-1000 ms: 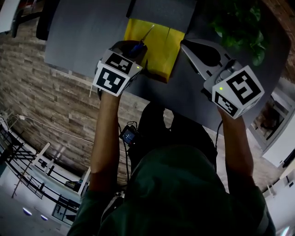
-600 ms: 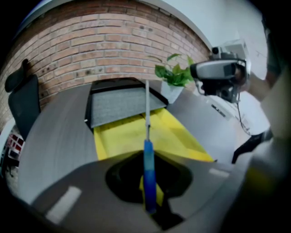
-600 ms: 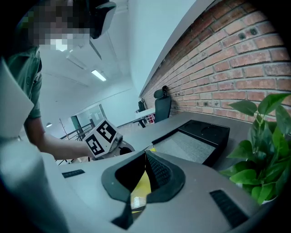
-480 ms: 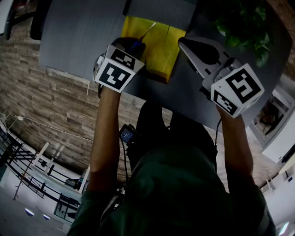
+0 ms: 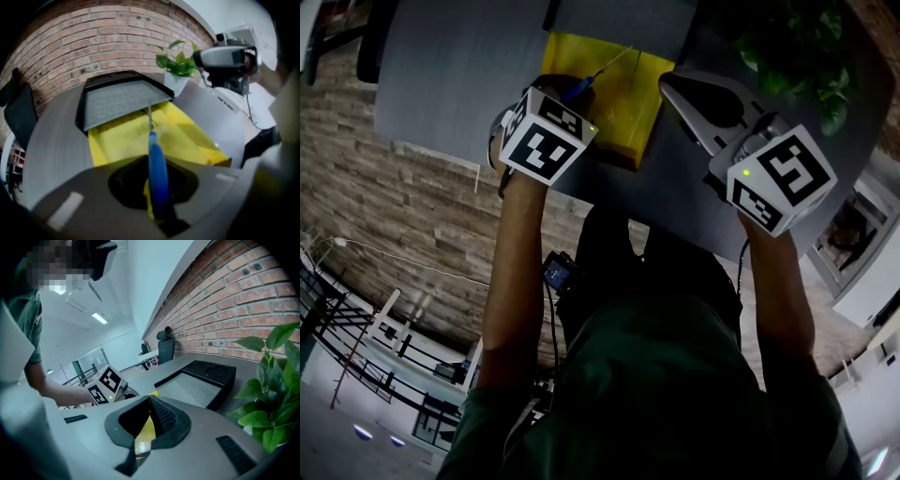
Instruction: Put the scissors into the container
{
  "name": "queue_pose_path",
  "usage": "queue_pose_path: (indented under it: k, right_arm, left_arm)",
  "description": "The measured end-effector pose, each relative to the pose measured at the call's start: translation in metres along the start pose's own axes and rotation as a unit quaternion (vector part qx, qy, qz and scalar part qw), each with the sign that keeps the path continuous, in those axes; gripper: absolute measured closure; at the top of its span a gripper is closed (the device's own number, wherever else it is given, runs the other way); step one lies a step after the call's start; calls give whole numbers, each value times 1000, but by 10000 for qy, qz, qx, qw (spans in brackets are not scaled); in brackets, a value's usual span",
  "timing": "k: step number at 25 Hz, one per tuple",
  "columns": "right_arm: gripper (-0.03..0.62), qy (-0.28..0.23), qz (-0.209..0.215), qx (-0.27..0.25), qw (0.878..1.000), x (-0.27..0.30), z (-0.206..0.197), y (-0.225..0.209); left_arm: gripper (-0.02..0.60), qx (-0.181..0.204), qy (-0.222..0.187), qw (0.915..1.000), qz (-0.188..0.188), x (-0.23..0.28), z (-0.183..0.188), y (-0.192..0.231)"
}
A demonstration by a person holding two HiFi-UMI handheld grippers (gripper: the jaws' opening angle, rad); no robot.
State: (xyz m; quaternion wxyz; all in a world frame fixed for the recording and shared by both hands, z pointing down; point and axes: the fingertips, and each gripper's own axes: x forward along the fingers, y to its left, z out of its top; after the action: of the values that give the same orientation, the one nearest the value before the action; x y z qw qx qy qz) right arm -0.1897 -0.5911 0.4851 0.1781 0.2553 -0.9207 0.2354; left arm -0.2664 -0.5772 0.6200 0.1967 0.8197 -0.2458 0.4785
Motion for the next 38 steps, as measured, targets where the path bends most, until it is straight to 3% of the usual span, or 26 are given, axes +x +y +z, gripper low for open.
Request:
queue_pose_path:
  k: [23, 30, 38]
  right_arm:
    - [588, -162, -69, -30, 9998, -25, 6, 12]
    - [588, -297, -74, -147, 9994, -40, 19, 27]
    - [588, -548, -13, -421, 9976, -57, 43, 59]
  left_arm:
    - [480, 215, 96, 9989, -397, -21, 7, -38]
    - [480, 297, -150, 9993, -187, -55, 23, -42]
    - [485, 441, -751, 9954, 398, -128, 43, -43]
